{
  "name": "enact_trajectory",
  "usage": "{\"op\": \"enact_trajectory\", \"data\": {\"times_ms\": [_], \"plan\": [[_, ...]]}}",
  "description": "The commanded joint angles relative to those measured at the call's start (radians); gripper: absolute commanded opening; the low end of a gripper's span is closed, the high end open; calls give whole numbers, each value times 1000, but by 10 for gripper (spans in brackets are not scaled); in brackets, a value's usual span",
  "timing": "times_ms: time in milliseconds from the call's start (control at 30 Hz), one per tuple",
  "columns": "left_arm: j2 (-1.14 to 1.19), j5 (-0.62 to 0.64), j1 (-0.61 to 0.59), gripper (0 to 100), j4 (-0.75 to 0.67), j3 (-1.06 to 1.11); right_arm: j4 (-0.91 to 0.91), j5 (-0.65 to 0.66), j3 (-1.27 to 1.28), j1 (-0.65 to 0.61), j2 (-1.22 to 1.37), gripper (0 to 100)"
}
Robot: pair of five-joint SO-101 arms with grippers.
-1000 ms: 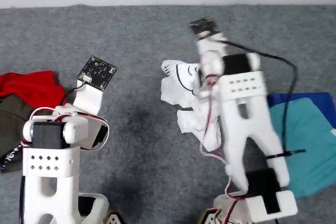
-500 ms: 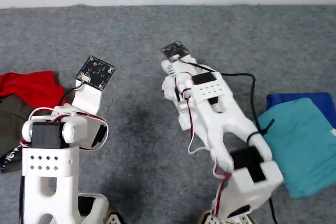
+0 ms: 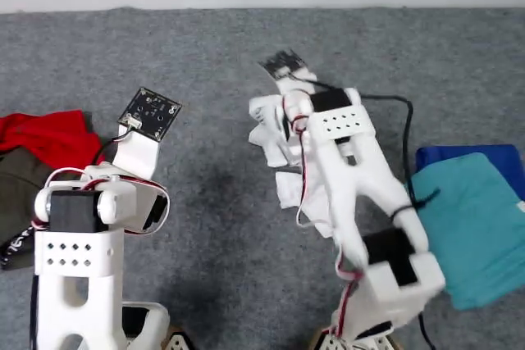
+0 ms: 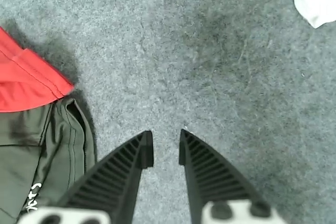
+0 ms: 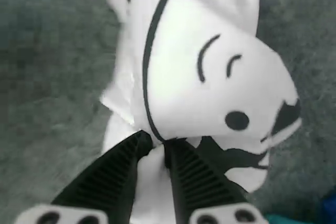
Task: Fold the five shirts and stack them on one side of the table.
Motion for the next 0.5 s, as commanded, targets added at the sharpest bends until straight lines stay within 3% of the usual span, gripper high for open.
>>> {"op": "enact_trajectory", "data": {"times_ms": [0, 133, 267, 467], "plan": [[-17, -3, -31, 90, -17, -45, 142, 12, -94, -96, -226, 12], [-18, -2, -104, 90, -34, -47, 176, 12, -91, -203, -387, 12], [-18, 2, -140, 90, -86, -47, 110, 12, -15, -220, -430, 11], [-9, 2, -8, 91, -135, 31, -168, 5, 247, -183, -331, 48]]}}
